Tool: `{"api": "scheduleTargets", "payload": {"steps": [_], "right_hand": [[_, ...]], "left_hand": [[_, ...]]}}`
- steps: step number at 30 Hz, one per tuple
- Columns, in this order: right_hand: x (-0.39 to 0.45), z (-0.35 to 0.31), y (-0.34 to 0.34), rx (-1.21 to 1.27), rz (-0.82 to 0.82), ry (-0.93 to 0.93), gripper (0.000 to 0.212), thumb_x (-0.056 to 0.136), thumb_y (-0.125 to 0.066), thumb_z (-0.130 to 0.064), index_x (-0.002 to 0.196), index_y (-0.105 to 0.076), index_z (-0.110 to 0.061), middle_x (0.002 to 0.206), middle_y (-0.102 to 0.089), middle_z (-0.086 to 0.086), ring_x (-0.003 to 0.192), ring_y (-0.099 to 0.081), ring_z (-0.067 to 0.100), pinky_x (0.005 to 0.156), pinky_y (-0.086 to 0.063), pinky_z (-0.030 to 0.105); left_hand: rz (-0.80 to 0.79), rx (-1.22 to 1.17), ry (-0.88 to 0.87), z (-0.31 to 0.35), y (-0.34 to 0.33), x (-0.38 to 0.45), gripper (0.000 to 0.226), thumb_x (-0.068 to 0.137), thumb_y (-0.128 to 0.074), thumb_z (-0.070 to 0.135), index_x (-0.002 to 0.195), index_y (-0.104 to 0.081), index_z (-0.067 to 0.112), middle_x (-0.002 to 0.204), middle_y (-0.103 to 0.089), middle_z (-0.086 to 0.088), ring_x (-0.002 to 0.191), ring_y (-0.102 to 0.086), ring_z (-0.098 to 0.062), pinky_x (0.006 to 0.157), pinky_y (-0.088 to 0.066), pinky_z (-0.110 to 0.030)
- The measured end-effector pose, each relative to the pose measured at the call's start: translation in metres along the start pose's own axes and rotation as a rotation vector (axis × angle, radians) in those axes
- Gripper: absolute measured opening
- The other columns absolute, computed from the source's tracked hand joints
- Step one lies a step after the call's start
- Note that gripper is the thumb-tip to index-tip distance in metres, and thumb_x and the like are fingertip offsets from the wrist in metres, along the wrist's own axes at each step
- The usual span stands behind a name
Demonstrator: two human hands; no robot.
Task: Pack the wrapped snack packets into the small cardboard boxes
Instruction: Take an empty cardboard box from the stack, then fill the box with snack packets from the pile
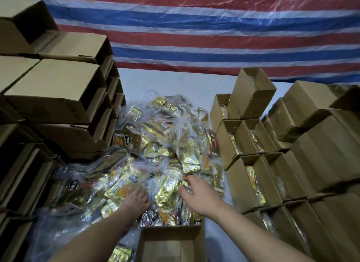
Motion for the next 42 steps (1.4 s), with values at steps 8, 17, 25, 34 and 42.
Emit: {"api": "scheduleTargets", "payload": {"steps": [8,17,25,34,42], "right_hand": [[-0.006,0.007,-0.014,0.030,-0.031,-0.022,0.039,0.098,-0.038,-0.053,0.100,-0.054,-0.018,0.103,-0.059,0.000,0.096,-0.056,0.019,0.089,-0.048,0.041],[0.007,0.008,-0.010,0.433,-0.023,-0.129,0.031,0.095,-0.052,-0.055,0.114,-0.060,-0.031,0.109,-0.063,-0.013,0.102,-0.060,0.004,0.097,-0.051,0.036],[0.010,-0.073,0.043,0.939,-0.211,0.182,0.116,0.046,-0.071,-0.087,0.146,-0.022,-0.055,0.154,-0.027,-0.018,0.142,-0.029,0.006,0.114,-0.036,0.030],[0.003,-0.110,0.114,1.180,-0.215,0.379,0.122,0.058,-0.093,-0.047,0.146,-0.027,0.007,0.121,-0.068,0.009,0.117,-0.062,0.026,0.092,-0.051,0.032],[-0.004,-0.104,0.124,1.258,0.019,0.304,0.130,0.043,-0.086,-0.072,0.145,-0.038,-0.007,0.133,-0.060,0.019,0.124,-0.059,0.027,0.103,-0.049,0.044]], "left_hand": [[0.101,0.081,0.018,0.009,-0.008,0.022,0.080,0.092,-0.061,0.034,0.154,-0.017,0.011,0.160,-0.021,-0.018,0.149,-0.012,-0.039,0.112,0.015,-0.058],[0.353,-0.973,0.113,-0.064,0.042,-0.055,0.056,0.069,-0.069,0.056,0.118,-0.055,0.032,0.117,-0.058,0.012,0.110,-0.055,-0.009,0.103,-0.042,-0.029],[0.732,-1.713,0.184,-0.108,0.152,-0.134,0.039,0.078,-0.082,0.033,0.111,-0.064,0.027,0.103,-0.073,0.007,0.093,-0.069,-0.008,0.077,-0.056,-0.024],[1.145,-1.628,0.322,-0.114,0.256,-0.170,0.041,0.076,-0.064,0.060,0.067,-0.048,0.023,0.065,-0.050,0.010,0.055,-0.043,0.000,0.055,-0.036,-0.012],[1.017,-1.197,0.342,-0.102,0.274,-0.159,0.082,0.078,-0.010,0.078,0.111,-0.066,0.027,0.126,-0.053,0.001,0.123,-0.043,-0.018,0.108,-0.032,-0.038]]}}
Point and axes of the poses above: each hand's wrist, its own x-axis towards the middle knuckle, its own y-axis out of the back of the hand, z = x × y, the point moved 8 cm from there along x, towards the middle knuckle
